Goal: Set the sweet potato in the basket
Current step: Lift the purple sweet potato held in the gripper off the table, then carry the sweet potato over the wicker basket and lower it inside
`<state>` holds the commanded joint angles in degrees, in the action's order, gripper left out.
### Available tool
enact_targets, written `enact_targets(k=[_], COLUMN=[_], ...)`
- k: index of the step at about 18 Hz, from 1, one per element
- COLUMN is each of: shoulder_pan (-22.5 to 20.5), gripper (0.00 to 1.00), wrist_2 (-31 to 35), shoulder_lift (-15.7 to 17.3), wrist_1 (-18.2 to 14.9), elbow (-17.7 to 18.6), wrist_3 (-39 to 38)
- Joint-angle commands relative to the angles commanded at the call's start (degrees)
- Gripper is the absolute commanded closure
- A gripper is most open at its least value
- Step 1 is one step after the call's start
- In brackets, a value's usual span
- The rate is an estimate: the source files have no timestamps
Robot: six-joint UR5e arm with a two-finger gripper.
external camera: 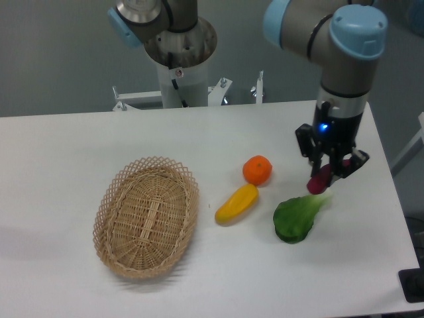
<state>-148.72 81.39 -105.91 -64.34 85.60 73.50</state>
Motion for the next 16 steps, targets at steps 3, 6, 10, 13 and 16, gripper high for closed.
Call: enact_targets(k=[3, 6, 10, 13, 16], shoulder_pan=[3.51, 7.38, 12.65, 17.05, 20.22], gripper=[0.72, 0.72, 0.72, 0.72, 0.72], wrist_2=[-0.09, -0.09, 0.18, 3.94, 7.82], shoulder_lift=[0.18, 1.93, 4.04, 4.05, 3.52], wrist_1=[1.66, 4.47, 8.87, 14.83, 16.96], elbow=[1.85, 4.66, 10.19, 15.11, 18.19], wrist_3=[-8.17, -13.37, -19.17, -21.73, -21.91])
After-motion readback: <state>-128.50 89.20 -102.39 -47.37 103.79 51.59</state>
